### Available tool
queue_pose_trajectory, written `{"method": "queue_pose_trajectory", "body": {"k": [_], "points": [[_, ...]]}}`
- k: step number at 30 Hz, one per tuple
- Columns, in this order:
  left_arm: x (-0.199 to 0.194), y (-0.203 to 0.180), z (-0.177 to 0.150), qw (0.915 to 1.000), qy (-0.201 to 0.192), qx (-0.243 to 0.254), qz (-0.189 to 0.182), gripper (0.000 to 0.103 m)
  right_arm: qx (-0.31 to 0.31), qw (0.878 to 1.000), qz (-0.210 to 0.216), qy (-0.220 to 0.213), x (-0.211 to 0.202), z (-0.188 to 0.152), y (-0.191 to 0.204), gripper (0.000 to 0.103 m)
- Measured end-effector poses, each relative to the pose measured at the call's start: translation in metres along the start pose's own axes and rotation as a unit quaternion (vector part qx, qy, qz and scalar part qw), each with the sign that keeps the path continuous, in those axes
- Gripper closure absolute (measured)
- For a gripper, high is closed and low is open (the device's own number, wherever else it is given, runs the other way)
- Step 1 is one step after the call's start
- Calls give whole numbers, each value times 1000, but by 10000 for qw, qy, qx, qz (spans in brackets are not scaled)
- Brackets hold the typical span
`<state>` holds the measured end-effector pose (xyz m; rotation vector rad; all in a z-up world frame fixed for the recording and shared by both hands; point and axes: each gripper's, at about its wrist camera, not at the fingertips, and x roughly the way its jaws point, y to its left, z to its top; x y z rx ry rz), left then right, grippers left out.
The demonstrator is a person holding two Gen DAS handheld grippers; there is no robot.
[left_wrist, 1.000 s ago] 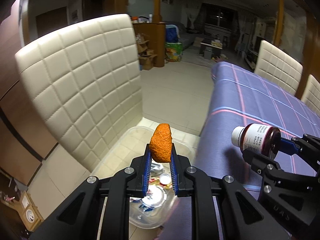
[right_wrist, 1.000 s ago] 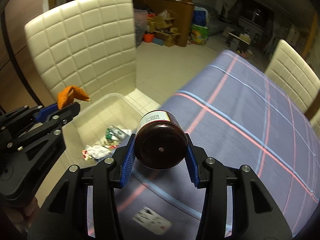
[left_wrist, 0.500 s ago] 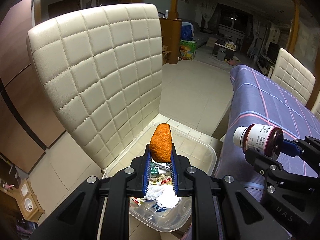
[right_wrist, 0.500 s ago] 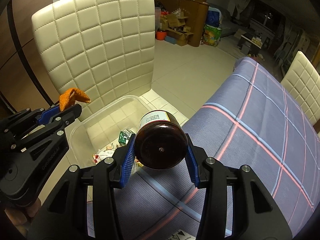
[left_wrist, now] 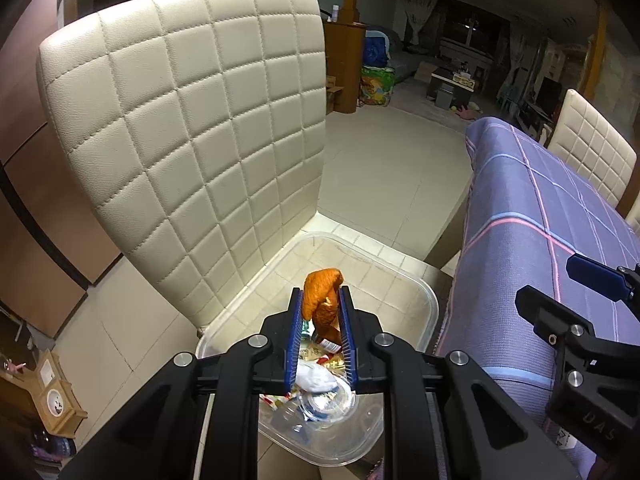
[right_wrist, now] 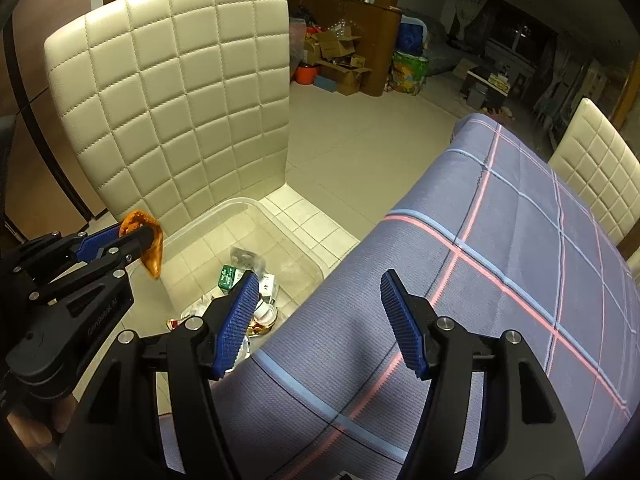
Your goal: Collect trash
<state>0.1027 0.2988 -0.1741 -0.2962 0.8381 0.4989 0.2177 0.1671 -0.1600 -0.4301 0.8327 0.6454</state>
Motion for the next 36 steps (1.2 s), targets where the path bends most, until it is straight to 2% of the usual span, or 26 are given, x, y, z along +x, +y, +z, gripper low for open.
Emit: {"method": "queue_pose_trajectory", "body": {"k": [1, 2, 3, 5, 6, 13, 17, 23, 29, 31, 36], "points": [[1, 0, 0, 10000, 29, -9, -3, 84, 10, 10000, -1, 3, 0, 0, -1, 39], [2, -1, 0, 10000, 49, -25, 8, 75, 24, 10000, -2, 5, 0, -1, -1, 38], [2, -1, 0, 10000, 47, -40, 27, 58, 50, 10000, -4, 8, 0, -1, -3, 38], [-2, 0, 0, 9999, -70, -105, 80, 35, 91, 10000, 9, 16, -1, -2, -5, 38], [-4, 1, 0, 9998, -154, -118, 79, 32, 112, 9999, 9, 19, -1, -2, -6, 38], [-6, 1, 1, 9998, -101, -143, 65, 31, 178, 9998, -3, 28, -2, -5, -11, 38], [-10, 5, 1, 9997, -95, -238, 33, 30, 231, 9997, -67, -69, -8, -8, -16, 28], [-27, -2, 0, 9995, -254, -169, 53, 30, 340, 9992, -121, -173, -23, -14, -26, 23], [-57, -21, -5, 9993, -360, -30, -136, 30, 405, 9979, -420, -292, -54, -29, -40, 16], [-71, -30, -8, 9990, -406, 0, -198, 30, 547, 9963, -547, -362, -70, -36, -51, 11], [-108, -53, -13, 9965, -621, 178, -523, 30, 985, 9903, -763, -619, -118, -56, -78, 8]]}}
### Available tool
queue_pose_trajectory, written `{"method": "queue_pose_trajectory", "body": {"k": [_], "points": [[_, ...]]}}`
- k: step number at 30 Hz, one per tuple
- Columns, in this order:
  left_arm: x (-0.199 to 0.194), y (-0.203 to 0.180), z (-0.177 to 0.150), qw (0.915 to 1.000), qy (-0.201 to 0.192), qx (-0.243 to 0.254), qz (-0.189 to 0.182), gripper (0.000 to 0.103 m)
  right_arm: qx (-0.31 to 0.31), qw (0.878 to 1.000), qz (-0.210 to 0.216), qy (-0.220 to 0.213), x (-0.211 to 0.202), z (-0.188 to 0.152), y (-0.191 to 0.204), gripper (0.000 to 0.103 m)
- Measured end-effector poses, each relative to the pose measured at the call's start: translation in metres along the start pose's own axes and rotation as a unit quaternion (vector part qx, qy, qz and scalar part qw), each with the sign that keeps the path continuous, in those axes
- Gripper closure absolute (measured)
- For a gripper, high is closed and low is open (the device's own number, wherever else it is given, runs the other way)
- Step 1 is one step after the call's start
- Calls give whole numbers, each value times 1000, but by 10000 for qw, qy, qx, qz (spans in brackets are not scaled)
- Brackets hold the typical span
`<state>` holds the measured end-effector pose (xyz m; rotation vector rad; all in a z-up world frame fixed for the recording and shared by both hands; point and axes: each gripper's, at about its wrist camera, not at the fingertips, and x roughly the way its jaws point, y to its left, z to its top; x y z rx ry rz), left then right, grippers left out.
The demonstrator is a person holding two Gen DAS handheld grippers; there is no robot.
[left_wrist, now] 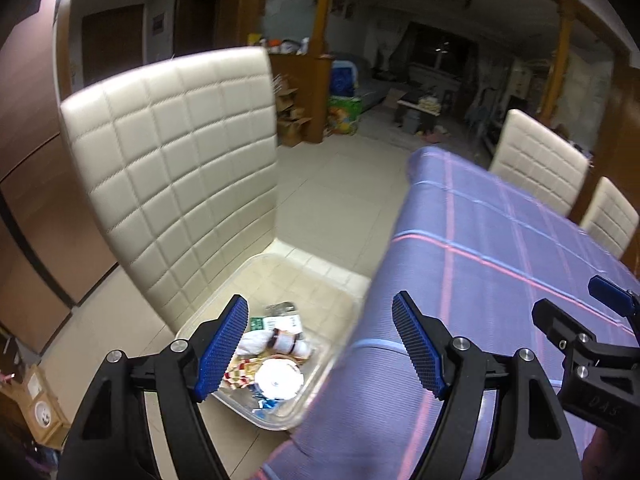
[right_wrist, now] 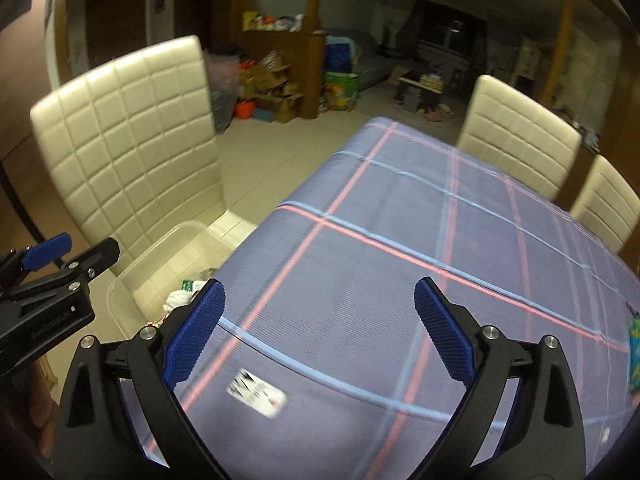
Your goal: Collect trash
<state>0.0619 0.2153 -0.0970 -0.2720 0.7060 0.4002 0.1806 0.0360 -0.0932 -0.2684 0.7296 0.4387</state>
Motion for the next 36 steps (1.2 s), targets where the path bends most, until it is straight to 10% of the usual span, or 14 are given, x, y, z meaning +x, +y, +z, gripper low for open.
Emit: {"method": "queue_pose_trajectory", "body": {"k": [19, 36], "points": [[-98, -76, -14, 9952, -602, 657, -394, 24, 702, 9884, -1110, -765, -133, -35, -52, 4], [-125, -103, -12, 9903, -991, 852, -467, 24, 976, 9822, -1283, -966, -155, -45, -78, 4]]}}
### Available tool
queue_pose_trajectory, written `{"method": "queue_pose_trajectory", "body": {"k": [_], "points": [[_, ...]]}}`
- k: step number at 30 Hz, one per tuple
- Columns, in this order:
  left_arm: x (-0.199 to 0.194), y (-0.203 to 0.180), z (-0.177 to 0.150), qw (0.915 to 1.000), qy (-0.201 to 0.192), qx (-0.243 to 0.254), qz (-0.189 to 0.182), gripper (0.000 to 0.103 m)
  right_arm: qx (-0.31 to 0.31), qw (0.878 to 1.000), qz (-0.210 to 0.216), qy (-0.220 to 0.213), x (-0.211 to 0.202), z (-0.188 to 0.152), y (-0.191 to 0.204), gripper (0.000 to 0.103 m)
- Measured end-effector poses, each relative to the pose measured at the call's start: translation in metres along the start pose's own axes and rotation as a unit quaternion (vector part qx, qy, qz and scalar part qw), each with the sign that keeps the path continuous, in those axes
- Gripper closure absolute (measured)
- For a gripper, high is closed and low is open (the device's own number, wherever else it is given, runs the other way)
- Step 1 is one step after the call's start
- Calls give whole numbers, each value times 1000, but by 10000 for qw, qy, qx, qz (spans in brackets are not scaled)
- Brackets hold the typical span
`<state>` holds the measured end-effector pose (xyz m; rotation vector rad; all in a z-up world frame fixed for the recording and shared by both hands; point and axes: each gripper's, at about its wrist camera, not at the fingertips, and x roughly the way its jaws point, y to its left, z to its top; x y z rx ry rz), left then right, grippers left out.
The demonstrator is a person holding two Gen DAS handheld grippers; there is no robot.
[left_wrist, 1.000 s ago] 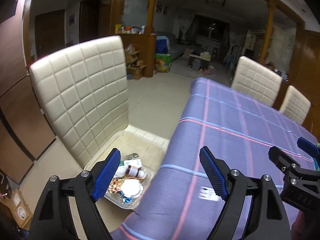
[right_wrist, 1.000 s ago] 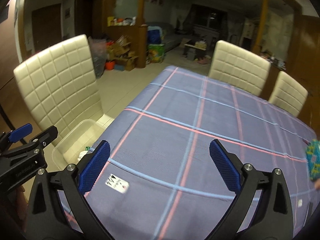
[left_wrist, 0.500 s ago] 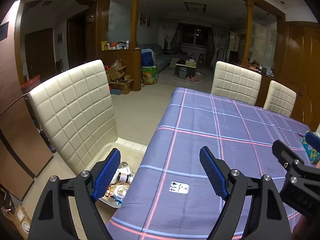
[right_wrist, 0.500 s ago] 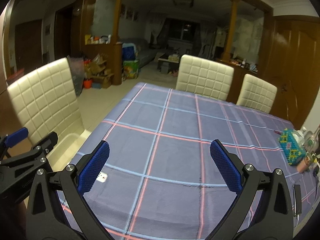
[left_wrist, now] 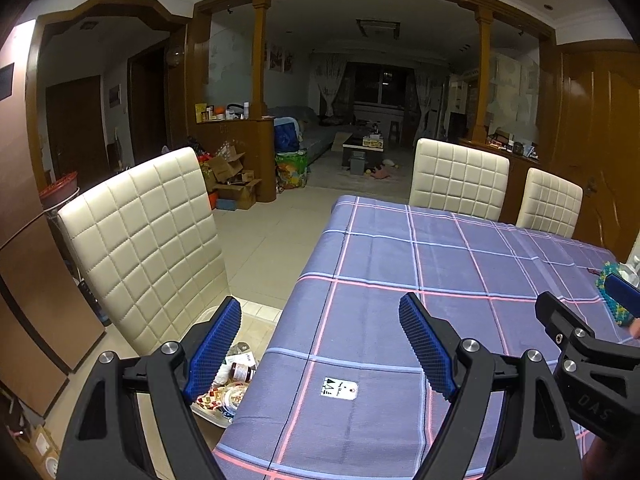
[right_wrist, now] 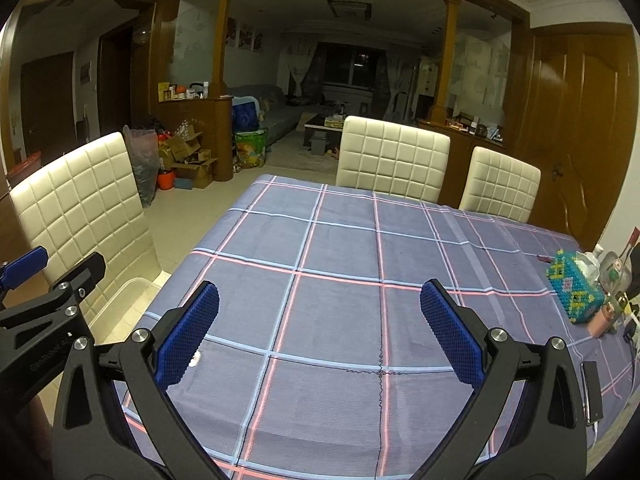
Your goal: Collect trash
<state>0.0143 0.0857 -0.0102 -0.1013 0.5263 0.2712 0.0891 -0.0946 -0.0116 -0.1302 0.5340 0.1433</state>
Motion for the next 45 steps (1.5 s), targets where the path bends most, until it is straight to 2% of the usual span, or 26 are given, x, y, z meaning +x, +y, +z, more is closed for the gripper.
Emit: {"method": "queue_pose_trajectory", "body": {"k": [13, 20, 45], "points": [[-9, -12, -1, 9998, -114, 173, 29, 24, 96, 9999, -73, -67, -5, -2, -11, 4], [-7, -18, -3, 9993, -115, 272, 207, 24, 110, 9999, 29, -10, -5, -3, -11, 4], [-6, -19, -5, 9991, -241, 326, 74, 24, 139, 9999, -6, -1, -3, -4, -11, 4]]}}
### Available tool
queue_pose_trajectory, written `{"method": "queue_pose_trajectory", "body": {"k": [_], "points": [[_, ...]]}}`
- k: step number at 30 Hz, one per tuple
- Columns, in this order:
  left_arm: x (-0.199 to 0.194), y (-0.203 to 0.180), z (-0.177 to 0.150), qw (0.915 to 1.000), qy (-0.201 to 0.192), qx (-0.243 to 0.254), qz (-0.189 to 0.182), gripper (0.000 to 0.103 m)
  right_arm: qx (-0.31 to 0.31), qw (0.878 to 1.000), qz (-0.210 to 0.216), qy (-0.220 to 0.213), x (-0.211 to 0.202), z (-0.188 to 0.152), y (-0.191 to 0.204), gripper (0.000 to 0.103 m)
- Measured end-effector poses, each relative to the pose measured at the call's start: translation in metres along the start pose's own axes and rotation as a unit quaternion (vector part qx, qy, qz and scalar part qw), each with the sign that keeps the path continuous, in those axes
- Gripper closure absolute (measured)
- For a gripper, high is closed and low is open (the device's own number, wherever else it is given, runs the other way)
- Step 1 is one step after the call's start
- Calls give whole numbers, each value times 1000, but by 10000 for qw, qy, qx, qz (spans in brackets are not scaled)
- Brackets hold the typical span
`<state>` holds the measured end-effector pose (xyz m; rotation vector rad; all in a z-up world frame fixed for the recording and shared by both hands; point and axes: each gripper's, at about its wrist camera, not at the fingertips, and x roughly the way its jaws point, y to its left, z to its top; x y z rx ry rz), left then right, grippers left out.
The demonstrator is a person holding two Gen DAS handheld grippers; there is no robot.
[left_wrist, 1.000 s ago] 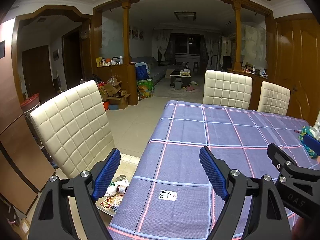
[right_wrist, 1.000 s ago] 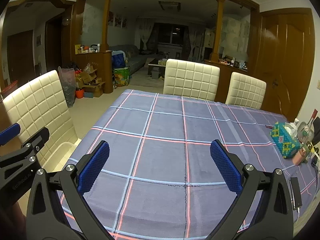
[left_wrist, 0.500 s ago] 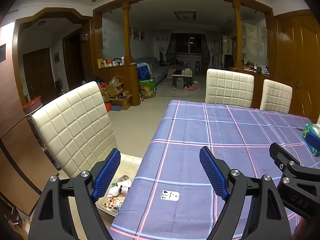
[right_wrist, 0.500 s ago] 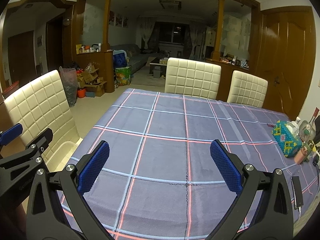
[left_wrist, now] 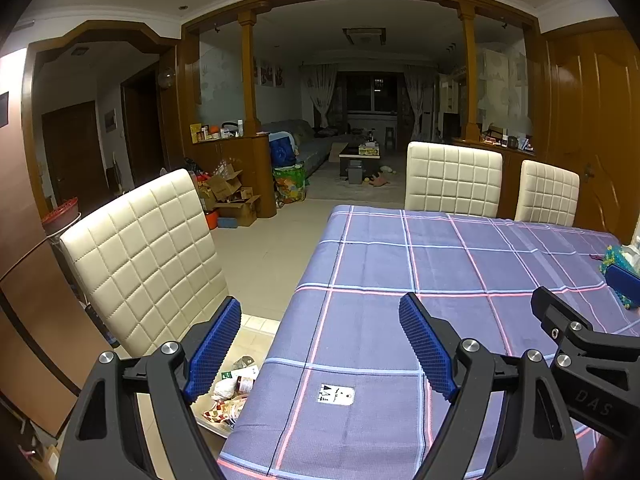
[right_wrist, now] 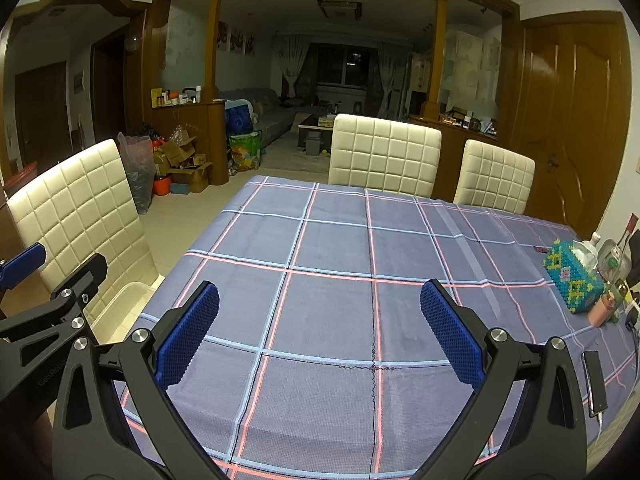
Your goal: Collect trash
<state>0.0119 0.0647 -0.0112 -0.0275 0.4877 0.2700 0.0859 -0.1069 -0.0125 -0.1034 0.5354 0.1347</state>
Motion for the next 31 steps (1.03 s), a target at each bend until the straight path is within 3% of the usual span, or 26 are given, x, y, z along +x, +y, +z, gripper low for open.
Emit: {"method": "queue_pose_trajectory", "body": {"k": [31], "points": [[4, 5, 1, 9998, 168, -13, -110, 24, 22, 10000, -59, 9, 0, -3, -2, 4]]}}
